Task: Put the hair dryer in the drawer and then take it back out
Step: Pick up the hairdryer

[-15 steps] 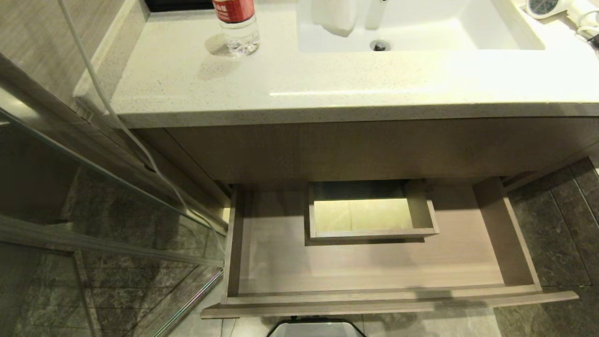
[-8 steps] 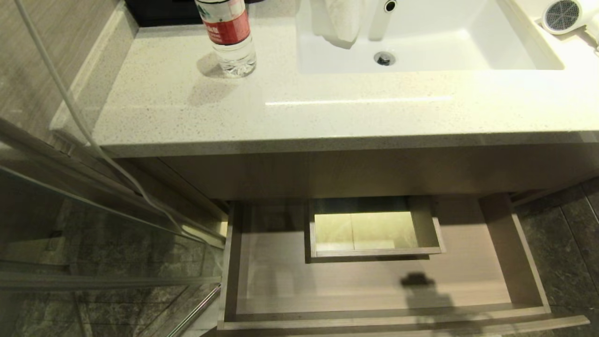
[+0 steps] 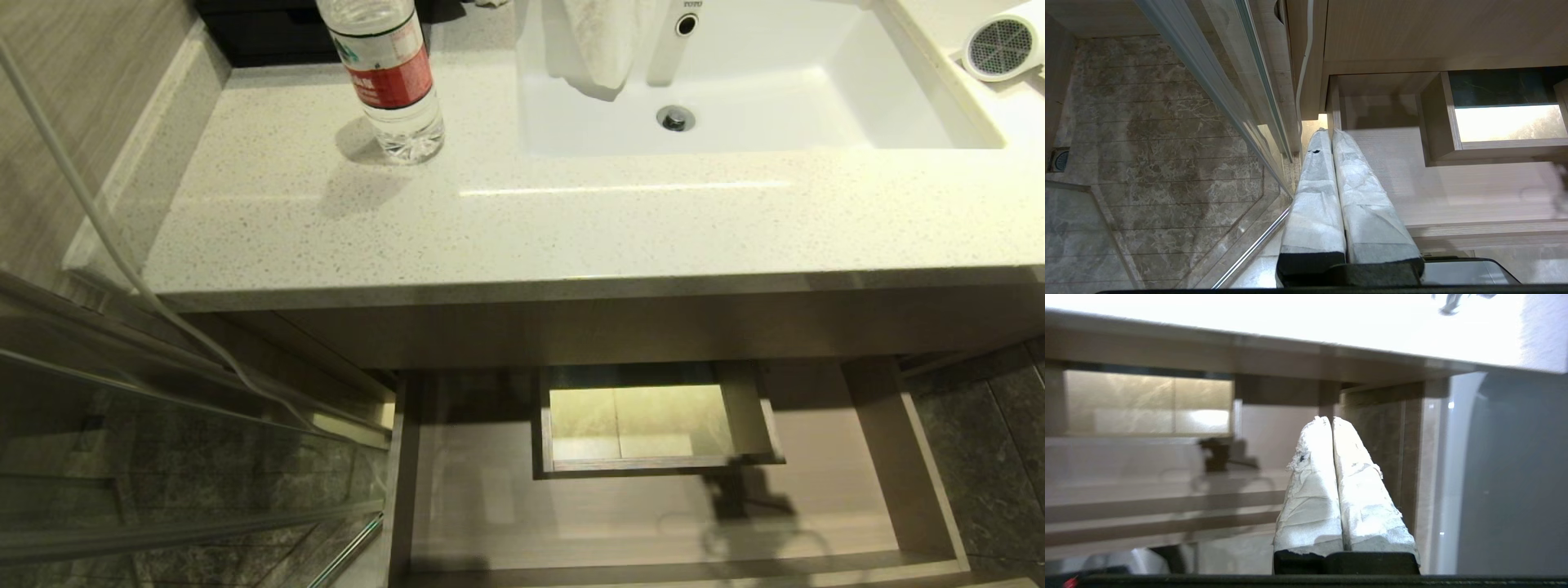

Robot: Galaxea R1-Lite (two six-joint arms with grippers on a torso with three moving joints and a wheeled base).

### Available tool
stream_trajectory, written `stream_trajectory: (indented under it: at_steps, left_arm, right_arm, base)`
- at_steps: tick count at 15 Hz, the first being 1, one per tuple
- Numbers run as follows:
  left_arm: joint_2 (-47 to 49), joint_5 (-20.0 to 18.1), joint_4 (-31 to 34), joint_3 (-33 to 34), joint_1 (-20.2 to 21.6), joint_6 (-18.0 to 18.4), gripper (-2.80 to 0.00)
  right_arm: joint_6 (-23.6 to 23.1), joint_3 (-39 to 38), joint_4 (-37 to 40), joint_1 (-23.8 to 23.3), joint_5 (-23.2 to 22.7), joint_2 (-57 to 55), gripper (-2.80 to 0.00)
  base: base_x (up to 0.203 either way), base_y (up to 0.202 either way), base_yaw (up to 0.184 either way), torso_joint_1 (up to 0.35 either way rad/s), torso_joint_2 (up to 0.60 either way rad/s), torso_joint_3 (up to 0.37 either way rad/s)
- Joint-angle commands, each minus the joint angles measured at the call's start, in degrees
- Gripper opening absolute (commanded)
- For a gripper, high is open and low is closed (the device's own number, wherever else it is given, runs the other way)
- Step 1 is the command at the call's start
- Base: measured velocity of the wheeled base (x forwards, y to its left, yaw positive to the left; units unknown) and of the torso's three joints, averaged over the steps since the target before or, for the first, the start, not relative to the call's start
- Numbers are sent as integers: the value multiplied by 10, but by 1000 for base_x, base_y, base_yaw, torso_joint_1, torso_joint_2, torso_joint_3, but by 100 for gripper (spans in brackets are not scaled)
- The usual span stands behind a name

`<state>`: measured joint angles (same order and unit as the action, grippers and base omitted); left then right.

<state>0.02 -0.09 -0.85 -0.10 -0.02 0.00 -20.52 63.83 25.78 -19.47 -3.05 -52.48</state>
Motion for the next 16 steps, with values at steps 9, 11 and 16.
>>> stream_trajectory:
  at_steps: [9,11,16]
  left_arm:
    - [1,0,0,0,0,0,-280]
    - [1,0,0,0,0,0,-280]
    - [1,0,0,0,0,0,-280]
  right_arm:
    - [-64,81,-124,-124,20,-187,-280]
    - [-54,84,-153,-132,19,-214,-280]
    - [-53,110,-181,-131,18,-262,-280]
  base:
    - [0,0,0,0,0,0]
    - [0,0,0,0,0,0]
    - [0,0,0,0,0,0]
